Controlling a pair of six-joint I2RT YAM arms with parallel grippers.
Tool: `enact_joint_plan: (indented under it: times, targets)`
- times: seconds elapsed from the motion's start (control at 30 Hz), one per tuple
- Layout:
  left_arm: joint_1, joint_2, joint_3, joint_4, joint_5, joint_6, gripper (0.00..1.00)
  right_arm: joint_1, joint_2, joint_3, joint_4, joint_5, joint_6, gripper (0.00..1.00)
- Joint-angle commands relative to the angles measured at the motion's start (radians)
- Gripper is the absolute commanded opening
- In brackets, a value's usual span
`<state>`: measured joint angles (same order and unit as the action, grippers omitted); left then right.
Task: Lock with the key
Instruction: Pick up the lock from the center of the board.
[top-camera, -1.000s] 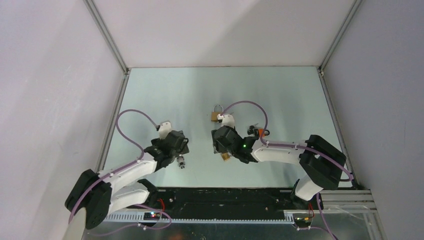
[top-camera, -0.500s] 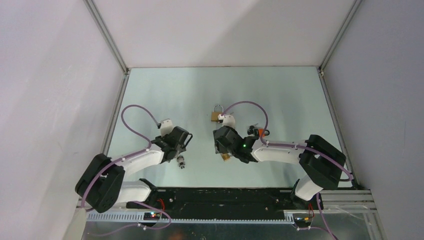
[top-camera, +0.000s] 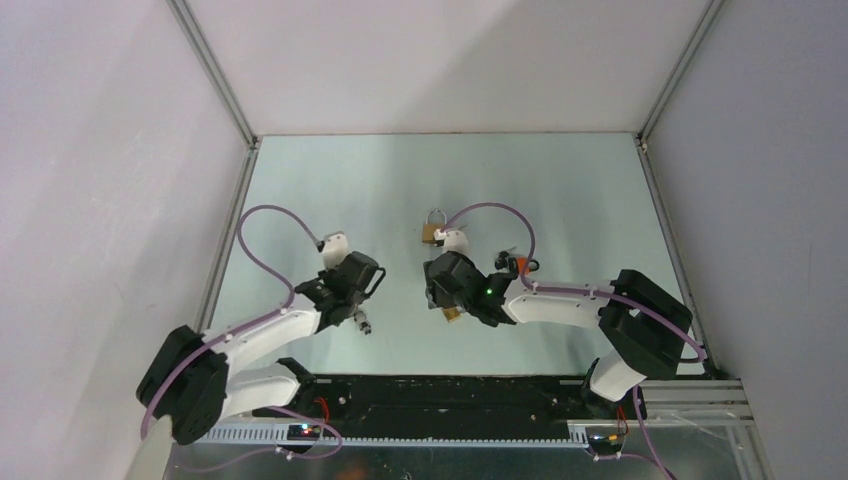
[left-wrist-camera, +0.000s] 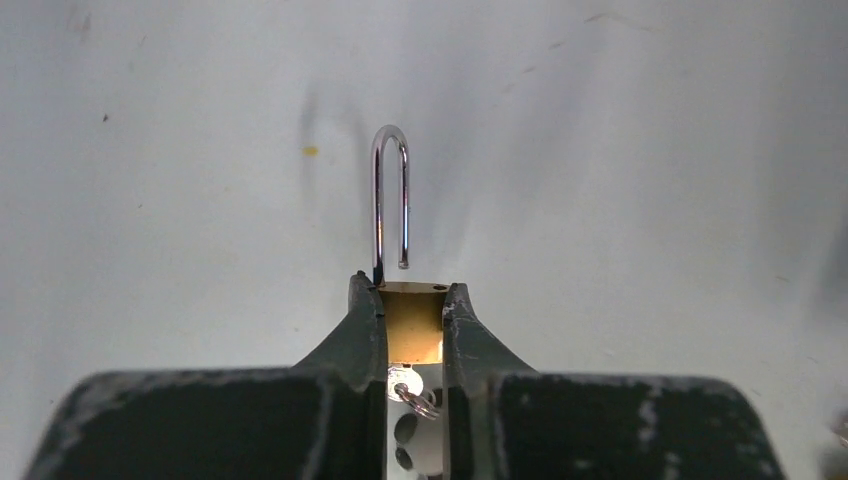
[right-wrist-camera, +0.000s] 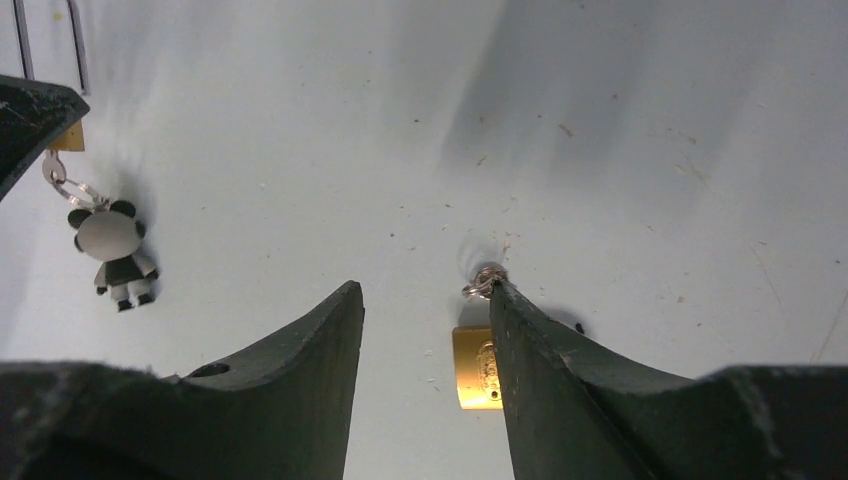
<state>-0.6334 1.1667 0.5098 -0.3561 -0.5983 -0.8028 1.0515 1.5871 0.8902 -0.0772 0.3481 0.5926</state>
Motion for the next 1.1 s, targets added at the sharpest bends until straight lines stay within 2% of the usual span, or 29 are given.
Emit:
enact_joint_plan:
  times: [0.0, 0.23, 0.33, 0.47, 0.57, 0.67, 0.83, 1.07]
  targets:
    - [-0.057, -0.109, 0.075, 0.019, -0.068, 0.057, 0.00, 0.017, -0.044, 0.030, 0.082, -0.045, -0.018, 0.55]
    - [-0.097, -0.260, 0.123, 0.022, -0.038, 0.084, 0.00, 0.025, -0.111, 0.030, 0.181, -0.173, -0.036, 0.55]
    - [-0.110, -0.319, 0.146, 0.046, 0.002, 0.162, 0.00, 0.022, -0.162, 0.028, 0.190, -0.203, -0.042, 0.55]
    - [-0.119, -0.388, 0.140, 0.144, 0.146, 0.331, 0.00, -0.036, -0.274, -0.012, 0.225, -0.284, 0.029, 0.53]
    - [-0.118, -0.423, 0.117, 0.252, 0.325, 0.446, 0.00, -0.113, -0.366, -0.028, 0.244, -0.385, 0.105, 0.52]
    - [-0.121, -0.447, 0.112, 0.330, 0.492, 0.535, 0.00, -0.155, -0.438, -0.031, 0.276, -0.480, 0.093, 0.54]
    - [-0.121, -0.436, 0.150, 0.389, 0.762, 0.605, 0.00, -0.265, -0.495, -0.021, 0.370, -0.661, 0.084, 0.61]
    - [-0.124, -0.416, 0.203, 0.400, 0.910, 0.636, 0.00, -0.290, -0.487, 0.032, 0.293, -0.678, 0.004, 0.62]
